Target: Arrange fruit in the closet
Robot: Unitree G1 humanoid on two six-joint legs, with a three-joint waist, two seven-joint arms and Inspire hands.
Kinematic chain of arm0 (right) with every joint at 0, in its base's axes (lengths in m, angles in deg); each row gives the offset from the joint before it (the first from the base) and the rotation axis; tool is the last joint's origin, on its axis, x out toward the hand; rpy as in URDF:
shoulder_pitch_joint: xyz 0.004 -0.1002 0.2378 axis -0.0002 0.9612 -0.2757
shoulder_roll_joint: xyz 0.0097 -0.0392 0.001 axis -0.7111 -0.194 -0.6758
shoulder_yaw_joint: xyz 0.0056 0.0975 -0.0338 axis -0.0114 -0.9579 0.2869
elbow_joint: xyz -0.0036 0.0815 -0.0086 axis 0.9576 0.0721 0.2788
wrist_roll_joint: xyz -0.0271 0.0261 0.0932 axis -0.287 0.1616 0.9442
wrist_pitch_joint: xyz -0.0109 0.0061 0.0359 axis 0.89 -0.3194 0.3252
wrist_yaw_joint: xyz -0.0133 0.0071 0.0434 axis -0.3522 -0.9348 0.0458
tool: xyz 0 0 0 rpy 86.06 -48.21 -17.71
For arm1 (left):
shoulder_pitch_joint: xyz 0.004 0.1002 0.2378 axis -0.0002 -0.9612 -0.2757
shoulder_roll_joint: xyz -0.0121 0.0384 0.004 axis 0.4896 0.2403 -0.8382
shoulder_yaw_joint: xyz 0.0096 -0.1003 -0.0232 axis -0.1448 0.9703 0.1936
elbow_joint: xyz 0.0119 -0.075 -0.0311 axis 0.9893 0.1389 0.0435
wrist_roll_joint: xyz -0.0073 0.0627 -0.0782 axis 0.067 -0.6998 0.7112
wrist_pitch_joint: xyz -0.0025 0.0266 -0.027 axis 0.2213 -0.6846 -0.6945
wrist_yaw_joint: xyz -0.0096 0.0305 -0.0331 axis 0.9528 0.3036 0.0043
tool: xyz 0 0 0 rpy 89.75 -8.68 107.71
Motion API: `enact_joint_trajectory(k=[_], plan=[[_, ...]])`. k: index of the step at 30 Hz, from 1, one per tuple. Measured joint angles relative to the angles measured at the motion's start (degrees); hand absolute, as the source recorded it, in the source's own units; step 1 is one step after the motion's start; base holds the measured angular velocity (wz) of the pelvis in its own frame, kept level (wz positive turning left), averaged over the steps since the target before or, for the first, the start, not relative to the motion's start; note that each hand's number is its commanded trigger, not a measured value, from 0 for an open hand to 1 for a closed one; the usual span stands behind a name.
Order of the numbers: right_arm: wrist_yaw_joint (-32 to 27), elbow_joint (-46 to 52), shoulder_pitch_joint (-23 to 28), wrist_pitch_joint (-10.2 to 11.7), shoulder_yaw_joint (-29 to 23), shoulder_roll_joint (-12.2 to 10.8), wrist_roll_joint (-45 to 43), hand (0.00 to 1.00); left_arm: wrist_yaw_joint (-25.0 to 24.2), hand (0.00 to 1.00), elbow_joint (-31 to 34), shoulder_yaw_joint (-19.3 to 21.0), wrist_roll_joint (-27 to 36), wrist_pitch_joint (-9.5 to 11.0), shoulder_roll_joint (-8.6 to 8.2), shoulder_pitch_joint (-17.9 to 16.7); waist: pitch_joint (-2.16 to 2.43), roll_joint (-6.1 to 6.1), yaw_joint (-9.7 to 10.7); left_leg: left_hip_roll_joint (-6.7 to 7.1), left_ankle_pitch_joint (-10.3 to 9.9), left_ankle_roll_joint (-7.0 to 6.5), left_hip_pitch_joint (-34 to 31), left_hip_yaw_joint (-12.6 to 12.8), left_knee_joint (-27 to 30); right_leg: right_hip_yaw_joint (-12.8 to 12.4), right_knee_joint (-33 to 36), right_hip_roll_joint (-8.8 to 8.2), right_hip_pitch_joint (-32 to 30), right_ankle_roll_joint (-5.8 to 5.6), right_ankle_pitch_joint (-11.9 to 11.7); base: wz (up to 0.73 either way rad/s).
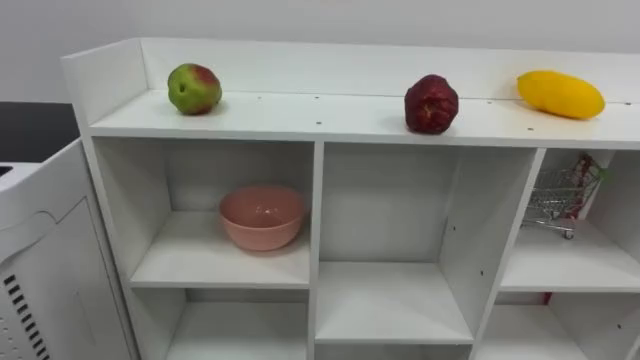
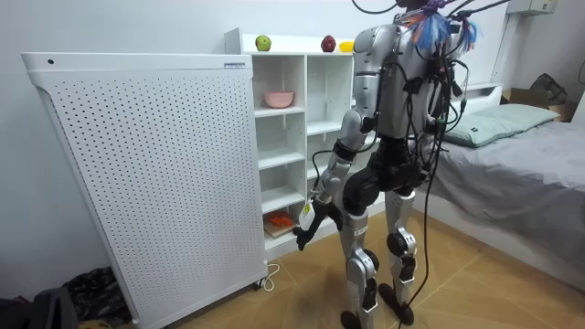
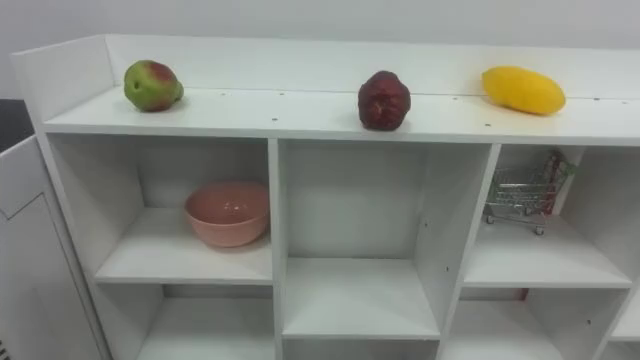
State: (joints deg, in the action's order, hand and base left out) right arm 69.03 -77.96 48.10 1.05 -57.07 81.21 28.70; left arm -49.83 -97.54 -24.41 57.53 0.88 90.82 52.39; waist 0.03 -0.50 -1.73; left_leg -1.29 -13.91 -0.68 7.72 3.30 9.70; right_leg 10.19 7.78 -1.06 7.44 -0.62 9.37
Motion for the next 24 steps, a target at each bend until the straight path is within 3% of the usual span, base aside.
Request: enact_joint_trajectory(k=[15, 24], plan=[[-2.48, 0.15, 1.14, 0.47, -2.06, -0.58, 2.04, 0.00, 1.07, 0.00, -0.05, 0.05, 0.21, 0.77, 0.01, -0.31, -0.20, -0.18, 0.53, -0.03, 0.00, 0.01, 1.06, 0.85, -0.29, -0.90, 0.04, 0.14, 0.63, 0.04, -0.03, -0.01], [-9.47, 3.27, 0.82, 0.57, -9.07, -0.39, 3.13, 0.00, 2.42, 0.00, 0.58, 3.04, 0.80, 5.67, 0.06, 0.21, -0.03, -0.25, 1.50, -0.06, 0.01, 0.01, 1.49, 1.88, -0.13, -2.21, 0.47, 0.20, 0.32, 0.04, -0.03, -0.06]])
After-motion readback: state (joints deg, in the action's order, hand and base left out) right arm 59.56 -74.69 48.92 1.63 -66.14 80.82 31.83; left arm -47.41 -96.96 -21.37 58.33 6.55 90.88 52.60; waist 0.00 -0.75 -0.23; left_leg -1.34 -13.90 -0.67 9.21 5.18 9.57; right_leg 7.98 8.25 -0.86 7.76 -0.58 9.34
